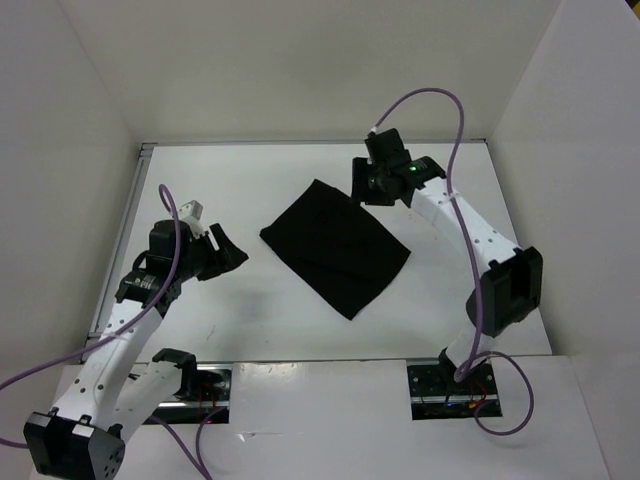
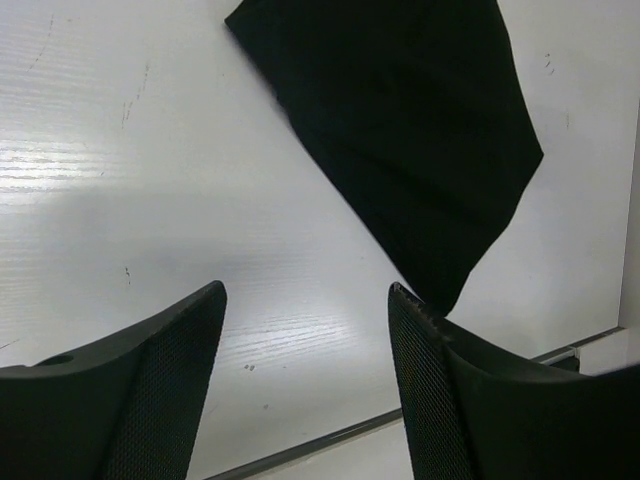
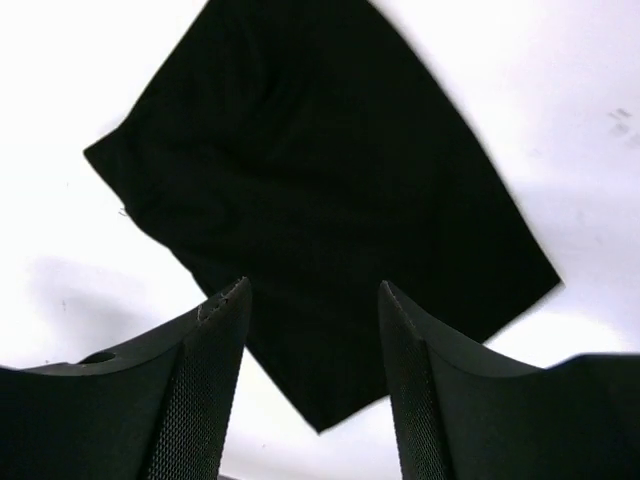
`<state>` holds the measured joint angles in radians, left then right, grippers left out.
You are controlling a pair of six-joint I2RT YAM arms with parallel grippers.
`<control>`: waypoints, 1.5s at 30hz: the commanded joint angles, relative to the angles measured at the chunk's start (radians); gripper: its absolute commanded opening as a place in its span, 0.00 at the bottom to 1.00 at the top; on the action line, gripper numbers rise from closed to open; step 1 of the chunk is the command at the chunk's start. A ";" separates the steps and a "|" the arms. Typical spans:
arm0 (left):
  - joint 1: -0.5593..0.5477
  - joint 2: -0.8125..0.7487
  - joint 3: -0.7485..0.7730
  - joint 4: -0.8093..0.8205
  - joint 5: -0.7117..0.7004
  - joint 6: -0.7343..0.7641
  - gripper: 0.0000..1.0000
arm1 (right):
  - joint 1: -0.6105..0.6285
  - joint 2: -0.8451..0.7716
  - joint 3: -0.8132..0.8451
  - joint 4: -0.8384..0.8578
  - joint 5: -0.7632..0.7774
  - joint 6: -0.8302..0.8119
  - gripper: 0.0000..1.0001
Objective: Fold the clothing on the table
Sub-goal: Flatten the skirt out
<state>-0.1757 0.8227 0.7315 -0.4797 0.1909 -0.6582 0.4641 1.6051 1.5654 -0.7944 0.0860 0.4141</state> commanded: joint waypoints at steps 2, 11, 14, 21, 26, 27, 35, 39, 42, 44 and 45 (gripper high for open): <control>-0.005 -0.004 0.025 0.021 0.001 0.005 0.73 | 0.067 0.127 0.109 0.064 -0.057 -0.083 0.58; -0.044 0.078 -0.058 0.203 -0.155 -0.263 0.16 | 0.131 0.279 0.265 0.027 0.006 -0.173 0.57; -0.067 0.180 -0.024 0.256 -0.226 -0.301 0.47 | 0.131 0.306 0.274 0.037 0.042 -0.186 0.57; -0.125 0.509 0.101 0.337 -0.197 -0.313 0.57 | 0.082 0.530 0.341 0.028 0.132 -0.158 0.06; -0.154 0.624 0.120 0.392 -0.246 -0.331 0.57 | 0.071 0.521 0.289 0.053 0.121 -0.158 0.06; -0.154 0.644 0.120 0.392 -0.246 -0.331 0.57 | 0.071 0.512 0.277 0.054 0.121 -0.158 0.09; -0.154 0.840 0.186 0.464 -0.235 -0.353 0.49 | 0.062 0.455 0.257 0.034 0.147 -0.158 0.12; -0.154 0.880 0.206 0.473 -0.235 -0.353 0.45 | 0.062 0.444 0.257 0.014 0.156 -0.158 0.12; -0.154 0.908 0.226 0.486 -0.235 -0.353 0.42 | 0.062 0.435 0.246 0.014 0.156 -0.158 0.12; -0.154 0.921 0.235 0.486 -0.235 -0.362 0.42 | 0.062 0.435 0.246 0.005 0.156 -0.158 0.12; -0.154 0.934 0.246 0.486 -0.235 -0.362 0.42 | 0.062 0.435 0.237 0.004 0.156 -0.158 0.14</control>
<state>-0.3302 1.7317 0.9298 -0.0364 -0.0315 -1.0016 0.5255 2.1044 1.8225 -0.7727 0.2218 0.2527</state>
